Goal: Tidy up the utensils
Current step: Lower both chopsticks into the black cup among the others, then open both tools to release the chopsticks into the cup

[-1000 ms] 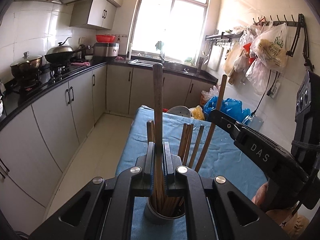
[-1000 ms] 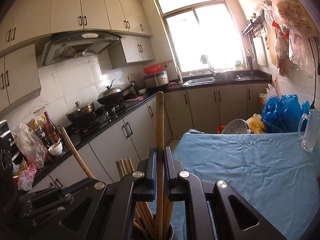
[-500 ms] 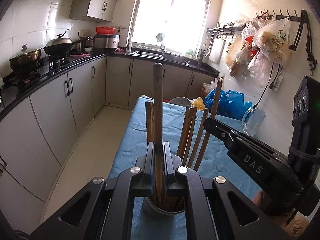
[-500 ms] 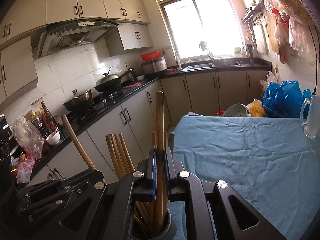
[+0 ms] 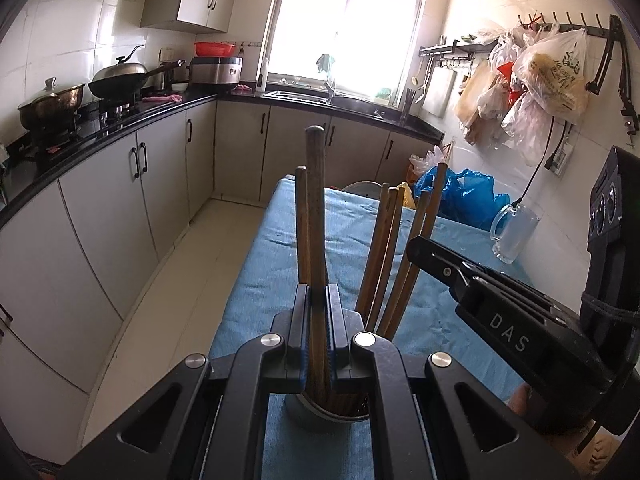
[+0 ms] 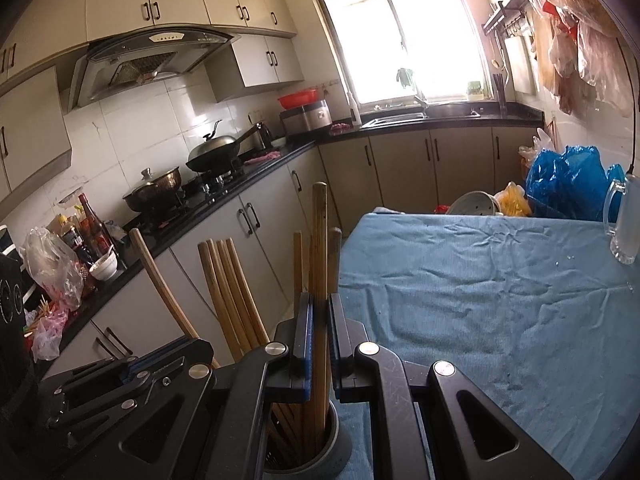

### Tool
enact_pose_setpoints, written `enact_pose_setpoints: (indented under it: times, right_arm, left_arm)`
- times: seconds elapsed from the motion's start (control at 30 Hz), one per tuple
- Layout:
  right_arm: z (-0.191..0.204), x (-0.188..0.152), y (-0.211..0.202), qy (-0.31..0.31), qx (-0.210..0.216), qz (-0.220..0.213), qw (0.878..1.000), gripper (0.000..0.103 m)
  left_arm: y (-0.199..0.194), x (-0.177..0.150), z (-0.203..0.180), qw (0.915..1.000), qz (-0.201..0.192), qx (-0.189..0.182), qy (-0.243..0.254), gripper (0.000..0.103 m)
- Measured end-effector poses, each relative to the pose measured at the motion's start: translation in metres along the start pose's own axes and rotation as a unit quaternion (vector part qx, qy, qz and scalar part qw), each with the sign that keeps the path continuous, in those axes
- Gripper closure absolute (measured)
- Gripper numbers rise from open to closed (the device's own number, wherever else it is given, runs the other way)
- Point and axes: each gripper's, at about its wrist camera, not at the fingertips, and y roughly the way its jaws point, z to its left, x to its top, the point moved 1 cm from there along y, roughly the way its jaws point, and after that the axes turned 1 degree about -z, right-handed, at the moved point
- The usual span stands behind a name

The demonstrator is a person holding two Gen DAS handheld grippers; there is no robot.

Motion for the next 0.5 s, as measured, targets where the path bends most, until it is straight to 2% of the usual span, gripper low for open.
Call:
enact_pose_setpoints:
  times: [0.2, 0.27, 0.37, 0.43, 0.5]
  right_arm:
    - [-0.004, -0.002, 0.000, 0.013, 0.006, 0.002, 1.000, 0.094]
    - [-0.006, -0.002, 0.000, 0.019, 0.008, 0.002, 1.000, 0.084]
    - [-0.011, -0.003, -0.001, 0.032, 0.011, 0.003, 0.999, 0.072]
    - [-0.013, -0.004, -0.003, 0.038, 0.010, 0.002, 0.999, 0.072]
    - [-0.016, -0.004, -0.005, 0.043, 0.009, 0.002, 0.999, 0.070]
  left_arm:
    - [-0.003, -0.001, 0.001, 1.0000, -0.001, 0.002, -0.007, 0.096]
    - [-0.004, -0.001, 0.002, 0.9999, -0.001, 0.001, -0.010, 0.095]
    - [-0.006, -0.003, 0.004, 0.9999, 0.000, 0.000, -0.015, 0.083]
    - [-0.008, -0.005, 0.004, 0.9998, -0.002, 0.002, -0.018, 0.071]
    - [-0.012, -0.006, 0.003, 0.9998, -0.004, 0.003, -0.020, 0.067]
